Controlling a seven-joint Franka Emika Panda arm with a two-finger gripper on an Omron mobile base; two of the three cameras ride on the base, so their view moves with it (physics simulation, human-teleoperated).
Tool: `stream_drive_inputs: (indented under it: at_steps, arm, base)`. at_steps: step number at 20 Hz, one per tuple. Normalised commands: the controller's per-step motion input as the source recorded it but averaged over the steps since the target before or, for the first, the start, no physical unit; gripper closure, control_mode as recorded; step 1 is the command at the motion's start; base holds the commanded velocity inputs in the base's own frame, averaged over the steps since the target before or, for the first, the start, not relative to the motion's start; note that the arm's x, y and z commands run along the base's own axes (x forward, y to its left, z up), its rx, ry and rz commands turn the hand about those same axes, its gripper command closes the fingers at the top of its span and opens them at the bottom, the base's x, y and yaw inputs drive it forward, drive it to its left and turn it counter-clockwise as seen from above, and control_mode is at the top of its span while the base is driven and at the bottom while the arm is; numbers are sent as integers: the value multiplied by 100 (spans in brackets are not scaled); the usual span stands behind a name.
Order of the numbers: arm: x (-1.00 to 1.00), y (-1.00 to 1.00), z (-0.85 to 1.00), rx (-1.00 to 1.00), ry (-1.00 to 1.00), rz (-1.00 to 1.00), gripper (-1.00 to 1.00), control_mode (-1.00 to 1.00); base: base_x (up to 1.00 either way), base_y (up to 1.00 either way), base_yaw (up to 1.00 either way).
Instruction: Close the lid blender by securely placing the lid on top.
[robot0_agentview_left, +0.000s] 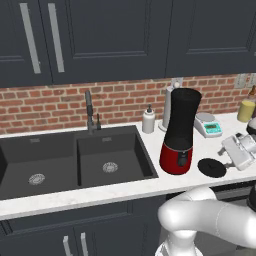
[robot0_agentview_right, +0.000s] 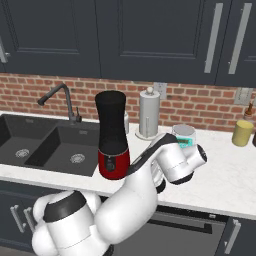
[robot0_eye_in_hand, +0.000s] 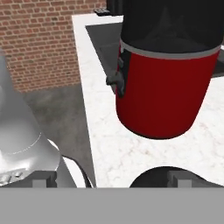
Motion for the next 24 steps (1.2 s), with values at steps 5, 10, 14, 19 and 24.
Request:
stream_drive_inputs:
  at_steps: [5, 10, 14, 19, 24]
  arm:
    - [26, 0, -24, 0, 0, 2, -100, -100]
    - [19, 0, -32, 0, 0, 4, -100, -100]
    - [8, 0, -34, 0, 0, 4, -100, -100]
    - [18, 0, -20, 0, 0, 2, -100, -100]
    - [16, -2, -11, 0, 0, 1, -100, -100]
  base:
    - [0, 0, 0]
    - [0, 0, 0]
    - [0, 0, 0]
    - [0, 0, 0]
    - [0, 0, 0]
